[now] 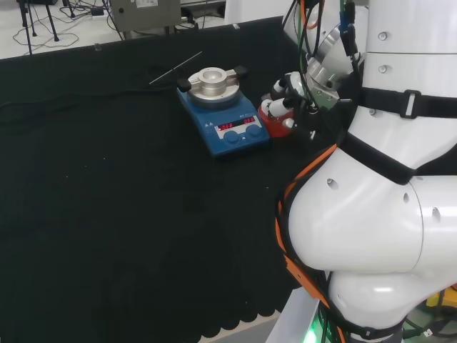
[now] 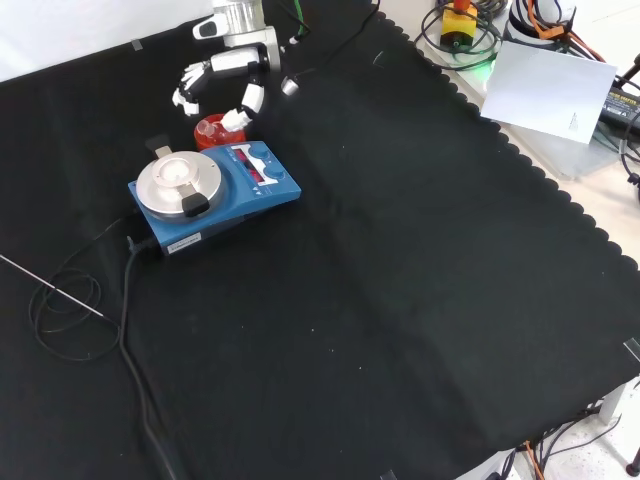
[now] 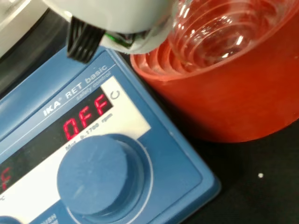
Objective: Pick up the round-bottom flask.
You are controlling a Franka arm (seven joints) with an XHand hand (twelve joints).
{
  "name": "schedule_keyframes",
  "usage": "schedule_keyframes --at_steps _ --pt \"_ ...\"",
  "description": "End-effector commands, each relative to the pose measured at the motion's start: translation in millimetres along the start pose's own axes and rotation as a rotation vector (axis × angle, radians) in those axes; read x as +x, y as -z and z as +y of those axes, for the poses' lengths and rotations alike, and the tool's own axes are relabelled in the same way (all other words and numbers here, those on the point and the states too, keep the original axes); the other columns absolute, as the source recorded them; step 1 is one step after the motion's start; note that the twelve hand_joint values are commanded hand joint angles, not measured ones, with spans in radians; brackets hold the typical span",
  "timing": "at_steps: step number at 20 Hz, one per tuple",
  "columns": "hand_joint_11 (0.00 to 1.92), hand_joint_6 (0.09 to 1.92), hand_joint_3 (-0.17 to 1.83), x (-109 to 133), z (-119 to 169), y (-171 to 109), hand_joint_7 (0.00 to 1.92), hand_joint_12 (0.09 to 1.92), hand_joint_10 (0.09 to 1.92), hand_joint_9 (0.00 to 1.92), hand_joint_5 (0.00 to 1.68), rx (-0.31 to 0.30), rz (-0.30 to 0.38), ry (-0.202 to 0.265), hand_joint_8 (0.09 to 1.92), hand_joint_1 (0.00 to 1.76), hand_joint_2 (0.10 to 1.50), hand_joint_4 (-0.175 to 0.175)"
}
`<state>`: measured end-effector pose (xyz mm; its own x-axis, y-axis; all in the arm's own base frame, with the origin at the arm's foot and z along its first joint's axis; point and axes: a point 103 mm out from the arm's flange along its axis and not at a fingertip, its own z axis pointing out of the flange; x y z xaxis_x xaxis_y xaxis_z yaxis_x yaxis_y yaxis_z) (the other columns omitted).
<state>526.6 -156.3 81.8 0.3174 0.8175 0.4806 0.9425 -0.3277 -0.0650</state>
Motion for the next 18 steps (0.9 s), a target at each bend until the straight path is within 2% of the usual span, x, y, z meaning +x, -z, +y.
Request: schedule_keyframes --at_steps 1,18 --pt "0.03 0.75 0.76 6.1 1.9 -6.2 0.25 1.39 0.75 0.47 0.49 0.006 -0.003 0.021 0.70 0.98 0.52 -0.083" --pt "0.03 0.76 0.75 5.9 11.5 -13.6 0.26 1.39 0.75 0.48 0.56 0.025 -0.010 0.004 0.70 0.98 0.53 -0.080"
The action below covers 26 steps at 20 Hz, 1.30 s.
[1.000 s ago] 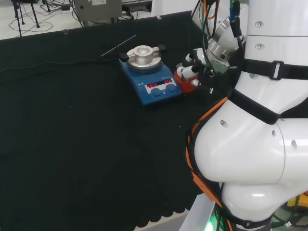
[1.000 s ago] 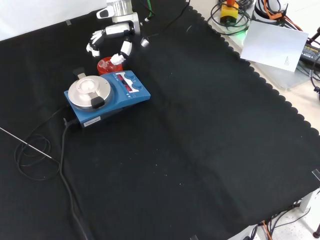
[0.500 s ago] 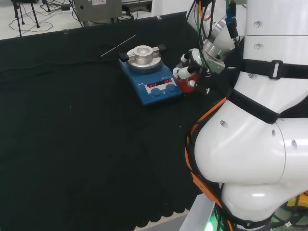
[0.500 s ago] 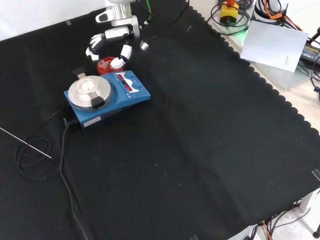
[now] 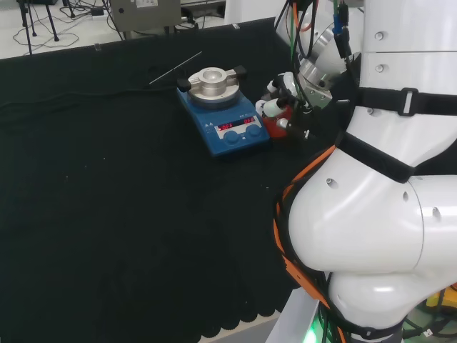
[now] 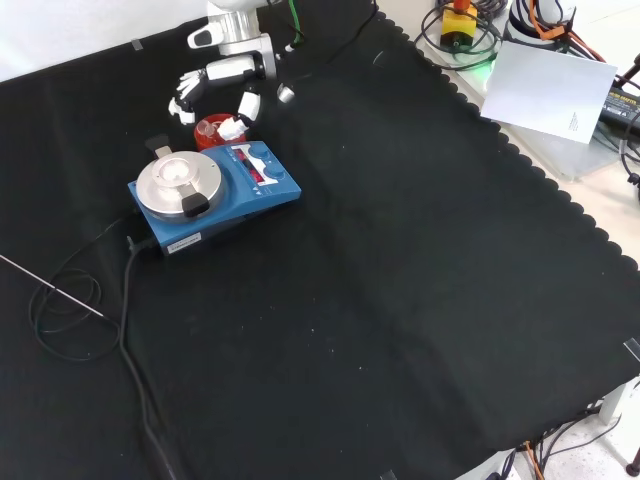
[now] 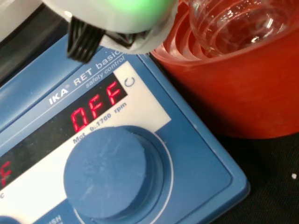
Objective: Pick up the round-bottom flask.
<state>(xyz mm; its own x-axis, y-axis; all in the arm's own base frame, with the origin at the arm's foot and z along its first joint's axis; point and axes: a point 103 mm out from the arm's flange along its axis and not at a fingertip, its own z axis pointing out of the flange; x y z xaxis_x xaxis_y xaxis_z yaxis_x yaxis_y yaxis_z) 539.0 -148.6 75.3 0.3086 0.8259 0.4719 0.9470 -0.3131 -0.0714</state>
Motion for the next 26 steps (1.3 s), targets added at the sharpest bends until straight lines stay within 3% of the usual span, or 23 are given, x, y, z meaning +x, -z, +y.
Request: schedule_keyframes --at_steps 1,11,21,23,24,26 --pt "0.03 0.76 0.75 -2.2 4.6 -5.9 0.26 1.39 0.75 0.48 0.57 0.014 -0.001 -0.008 0.70 0.98 0.53 -0.080" --pt "0.03 0.79 0.75 -3.6 7.4 -11.7 0.27 1.39 0.75 0.49 0.68 -0.002 0.005 -0.010 0.70 0.97 0.56 -0.076" --pt "0.05 0.74 0.71 -5.0 8.4 -12.0 0.31 1.39 0.73 0.52 0.93 -0.011 -0.001 -0.009 0.69 0.98 0.63 -0.081" --pt "0.07 0.85 0.44 -5.2 9.0 -12.4 0.32 1.39 0.73 0.54 1.01 -0.017 0.002 -0.013 0.70 1.03 0.82 0.057" --pt "0.08 0.87 0.32 -5.1 8.9 -12.5 0.33 1.39 0.72 0.54 1.04 -0.021 0.000 -0.014 0.69 1.05 0.90 0.093" --pt "0.10 0.82 0.22 -4.4 8.5 -11.8 0.35 1.37 0.70 0.57 1.10 -0.035 -0.003 -0.014 0.68 1.08 0.94 0.085"
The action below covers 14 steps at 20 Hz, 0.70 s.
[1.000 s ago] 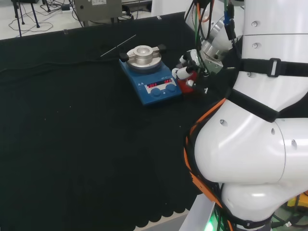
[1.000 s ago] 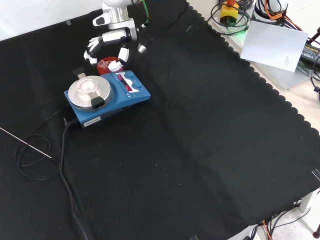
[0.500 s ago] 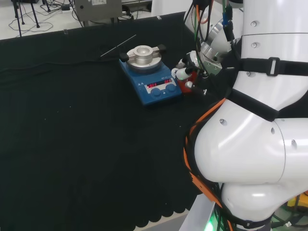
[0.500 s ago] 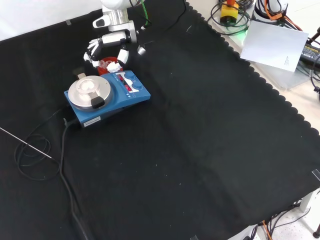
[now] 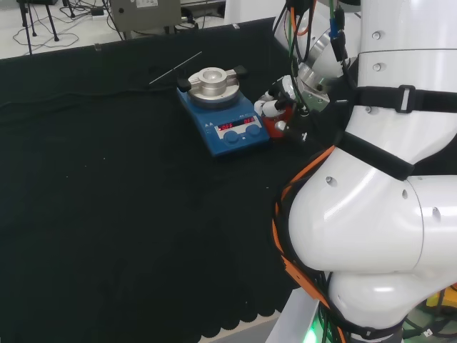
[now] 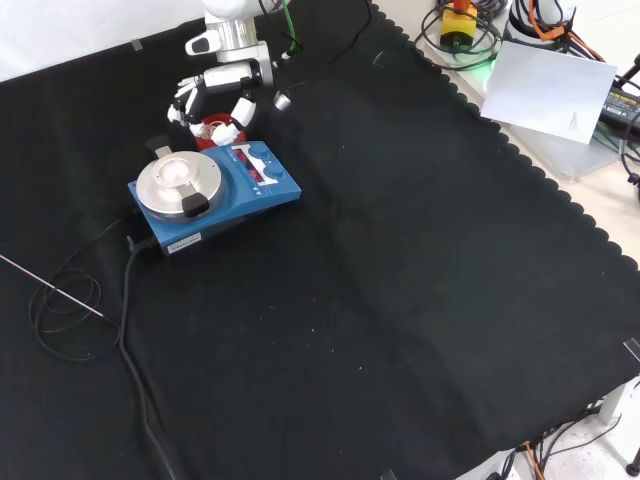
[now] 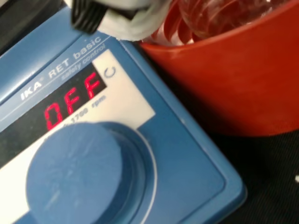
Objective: Pick up the round-bottom flask.
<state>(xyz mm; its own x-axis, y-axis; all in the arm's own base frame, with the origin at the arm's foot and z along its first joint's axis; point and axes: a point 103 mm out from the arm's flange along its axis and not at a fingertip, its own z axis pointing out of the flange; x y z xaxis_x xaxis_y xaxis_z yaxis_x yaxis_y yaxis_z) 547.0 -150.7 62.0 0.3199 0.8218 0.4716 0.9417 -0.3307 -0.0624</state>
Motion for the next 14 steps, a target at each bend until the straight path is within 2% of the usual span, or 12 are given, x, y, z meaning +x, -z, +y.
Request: schedule_keyframes --at_steps 1,4,7,10,14 --pt "0.11 0.80 0.26 1.3 -0.7 0.5 0.37 1.37 0.68 0.59 1.13 -0.021 -0.005 -0.002 0.66 1.10 0.92 0.068" --pt "0.14 0.84 0.54 1.6 -1.1 3.1 0.41 1.35 0.64 0.63 1.15 -0.025 0.000 -0.004 0.64 1.13 0.77 0.012" --pt "0.15 0.91 0.70 2.0 -1.7 3.3 0.42 1.35 0.64 0.64 1.15 -0.029 -0.002 -0.004 0.64 1.14 0.70 -0.029" --pt "0.16 0.95 0.75 2.2 -4.9 10.3 0.42 1.35 0.64 0.65 1.14 -0.042 0.012 -0.006 0.64 1.15 0.68 -0.048" --pt "0.17 0.96 0.78 5.8 -11.5 25.4 0.43 1.35 0.65 0.66 1.14 -0.064 0.034 -0.017 0.65 1.15 0.66 -0.056"
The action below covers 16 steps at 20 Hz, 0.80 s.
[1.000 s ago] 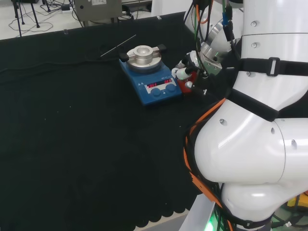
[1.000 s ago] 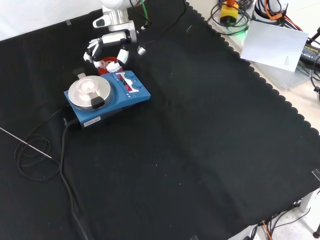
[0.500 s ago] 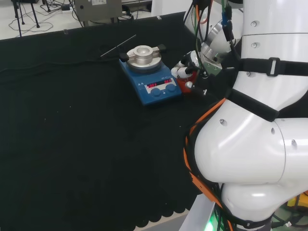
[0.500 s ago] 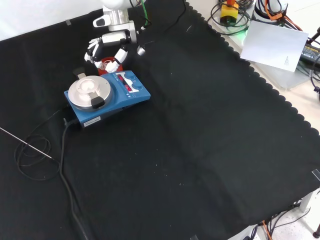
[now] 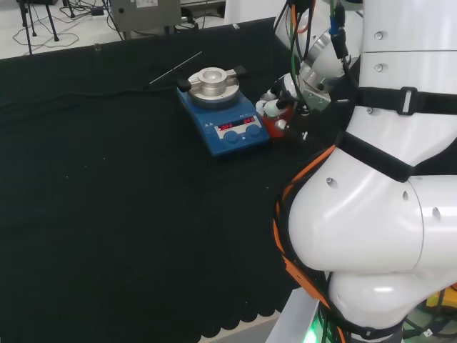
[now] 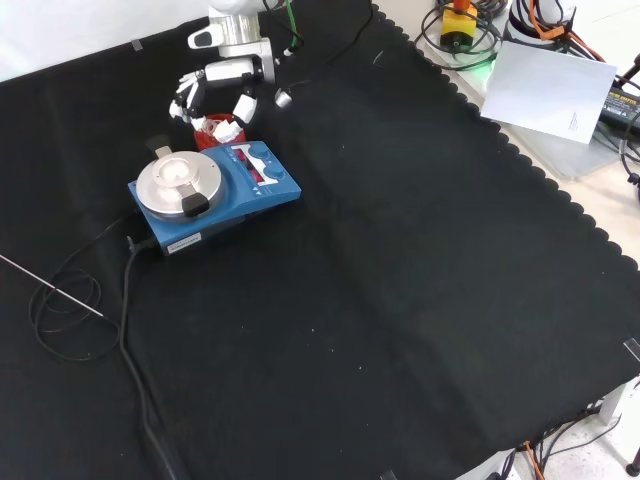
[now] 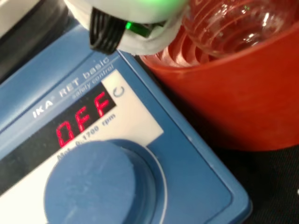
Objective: Pick up the round-bottom flask.
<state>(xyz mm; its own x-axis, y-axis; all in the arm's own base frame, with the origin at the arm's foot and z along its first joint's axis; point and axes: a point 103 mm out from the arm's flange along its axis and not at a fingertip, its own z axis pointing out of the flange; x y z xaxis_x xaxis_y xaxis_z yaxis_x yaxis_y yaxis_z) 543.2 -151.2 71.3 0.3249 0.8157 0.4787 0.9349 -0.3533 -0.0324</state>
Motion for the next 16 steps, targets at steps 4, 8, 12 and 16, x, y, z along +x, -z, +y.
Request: schedule_keyframes --at_steps 4,8,12,16 --pt "0.17 0.96 0.81 10.1 -12.0 35.0 0.44 1.35 0.65 0.66 1.14 -0.052 0.034 -0.011 0.65 1.15 0.65 -0.060" --pt "0.18 0.97 0.82 18.0 -18.2 51.6 0.45 1.35 0.65 0.67 1.15 -0.071 0.052 -0.018 0.65 1.15 0.64 -0.063" --pt "0.18 0.97 0.82 28.5 -23.5 66.8 0.45 1.35 0.65 0.67 1.15 -0.083 0.064 -0.017 0.65 1.15 0.64 -0.065" --pt "0.18 0.97 0.82 42.7 -26.6 79.1 0.45 1.35 0.65 0.67 1.15 -0.094 0.085 -0.012 0.65 1.15 0.64 -0.068"
